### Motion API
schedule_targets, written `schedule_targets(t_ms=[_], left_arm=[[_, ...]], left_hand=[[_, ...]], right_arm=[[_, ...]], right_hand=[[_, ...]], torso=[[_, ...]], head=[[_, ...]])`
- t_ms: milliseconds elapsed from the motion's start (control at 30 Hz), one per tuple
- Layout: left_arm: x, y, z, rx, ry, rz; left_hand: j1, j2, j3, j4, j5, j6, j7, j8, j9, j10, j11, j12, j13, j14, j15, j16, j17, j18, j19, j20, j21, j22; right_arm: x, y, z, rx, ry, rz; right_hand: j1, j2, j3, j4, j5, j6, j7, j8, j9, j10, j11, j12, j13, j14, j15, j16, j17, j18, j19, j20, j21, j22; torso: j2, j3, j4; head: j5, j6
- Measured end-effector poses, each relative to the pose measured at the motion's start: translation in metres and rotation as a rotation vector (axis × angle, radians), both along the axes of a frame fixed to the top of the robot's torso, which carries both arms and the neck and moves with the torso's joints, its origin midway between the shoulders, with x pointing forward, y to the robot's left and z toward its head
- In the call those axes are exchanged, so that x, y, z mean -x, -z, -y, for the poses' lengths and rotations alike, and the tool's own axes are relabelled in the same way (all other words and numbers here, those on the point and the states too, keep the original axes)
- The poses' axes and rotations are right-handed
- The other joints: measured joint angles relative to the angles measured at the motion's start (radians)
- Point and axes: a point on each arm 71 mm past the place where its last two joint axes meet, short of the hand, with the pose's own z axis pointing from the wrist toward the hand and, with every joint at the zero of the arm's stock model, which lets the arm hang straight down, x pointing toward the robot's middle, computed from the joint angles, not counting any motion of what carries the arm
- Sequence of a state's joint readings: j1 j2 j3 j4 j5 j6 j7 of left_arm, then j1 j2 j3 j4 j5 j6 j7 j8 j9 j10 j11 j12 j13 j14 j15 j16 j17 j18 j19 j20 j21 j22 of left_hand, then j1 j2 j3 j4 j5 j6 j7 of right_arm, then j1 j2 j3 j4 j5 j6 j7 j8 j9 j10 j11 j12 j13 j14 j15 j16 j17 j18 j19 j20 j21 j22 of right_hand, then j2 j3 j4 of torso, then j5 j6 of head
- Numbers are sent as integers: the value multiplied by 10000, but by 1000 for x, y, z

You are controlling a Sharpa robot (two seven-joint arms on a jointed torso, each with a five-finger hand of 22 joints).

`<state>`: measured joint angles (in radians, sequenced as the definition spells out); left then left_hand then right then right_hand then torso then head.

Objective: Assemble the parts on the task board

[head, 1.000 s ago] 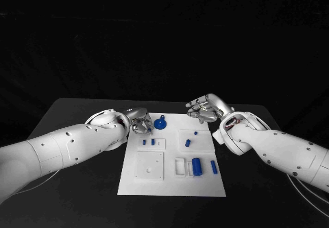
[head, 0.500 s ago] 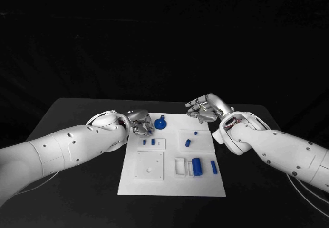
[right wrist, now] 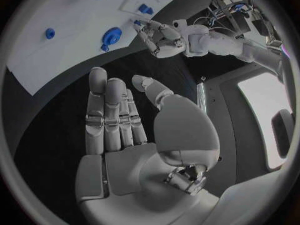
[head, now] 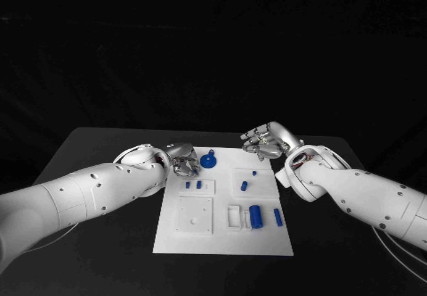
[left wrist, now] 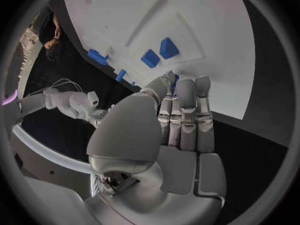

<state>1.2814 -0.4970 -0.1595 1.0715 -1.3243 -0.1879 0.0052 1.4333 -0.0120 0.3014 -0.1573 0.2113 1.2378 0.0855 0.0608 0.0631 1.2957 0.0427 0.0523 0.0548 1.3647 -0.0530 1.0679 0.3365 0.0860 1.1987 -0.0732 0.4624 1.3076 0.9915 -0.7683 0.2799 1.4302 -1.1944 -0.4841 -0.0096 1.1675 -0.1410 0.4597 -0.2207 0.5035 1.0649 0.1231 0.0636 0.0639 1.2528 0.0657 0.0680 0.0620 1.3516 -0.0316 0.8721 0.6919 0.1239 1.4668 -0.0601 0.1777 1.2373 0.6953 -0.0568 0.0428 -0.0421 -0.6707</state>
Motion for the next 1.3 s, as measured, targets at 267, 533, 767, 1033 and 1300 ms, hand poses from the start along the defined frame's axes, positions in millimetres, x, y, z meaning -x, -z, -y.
schedule_targets(t_ms=[267,533,767,1033,1300], left_arm=[[0,1,1,2,-15,25],[0,1,2,-18,12,11],[-1,1,4,-168,34,-20],[-2,1,6,-417,23,-170],[-3,3,2,-430,-65,-267]], left_hand=[[-9,9,-1,0,-36,-1,0,-1,7,2,2,0,0,0,0,0,-1,31,0,1,0,0],[-9,9,-3,0,5,-1,0,-1,9,2,2,0,0,0,1,0,14,28,1,1,0,0],[1,9,-13,-15,4,-1,-1,-1,8,2,2,1,0,0,1,-38,14,0,-19,21,41,0],[-26,50,-126,17,-308,-312,116,0,10,2,3,40,1,-128,51,-38,57,-3,-158,82,40,0],[9,126,-331,28,-308,-491,119,-1,5,-135,56,84,82,-218,136,40,43,-7,-199,123,80,0]], right_arm=[[0,0,0,-3,-5,1],[0,0,0,-2,-4,0],[0,0,0,-3,-5,-3],[0,0,0,-3,-4,-7],[0,0,0,3,3,-19]], right_hand=[[0,0,0,0,0,-4,-4,0,0,0,0,0,0,0,0,0,0,-1,0,0,0,-1],[0,0,0,0,0,-5,-5,0,0,0,0,0,0,0,0,0,0,-1,0,0,0,-2],[0,0,0,0,0,-5,-6,0,0,0,0,0,0,0,0,0,0,0,0,0,0,-2],[0,0,0,0,0,-6,-7,0,0,0,0,0,0,0,0,0,0,0,0,0,0,-3],[0,0,0,0,0,-7,-8,0,0,0,0,0,0,0,0,0,0,0,0,0,0,2]], torso=[[5,8,-6],[3,8,-1],[-3,3,0],[-7,1,2],[-6,2,0]], head=[[-13,7],[-22,-5],[-32,-8],[-31,-12],[-30,-2]])
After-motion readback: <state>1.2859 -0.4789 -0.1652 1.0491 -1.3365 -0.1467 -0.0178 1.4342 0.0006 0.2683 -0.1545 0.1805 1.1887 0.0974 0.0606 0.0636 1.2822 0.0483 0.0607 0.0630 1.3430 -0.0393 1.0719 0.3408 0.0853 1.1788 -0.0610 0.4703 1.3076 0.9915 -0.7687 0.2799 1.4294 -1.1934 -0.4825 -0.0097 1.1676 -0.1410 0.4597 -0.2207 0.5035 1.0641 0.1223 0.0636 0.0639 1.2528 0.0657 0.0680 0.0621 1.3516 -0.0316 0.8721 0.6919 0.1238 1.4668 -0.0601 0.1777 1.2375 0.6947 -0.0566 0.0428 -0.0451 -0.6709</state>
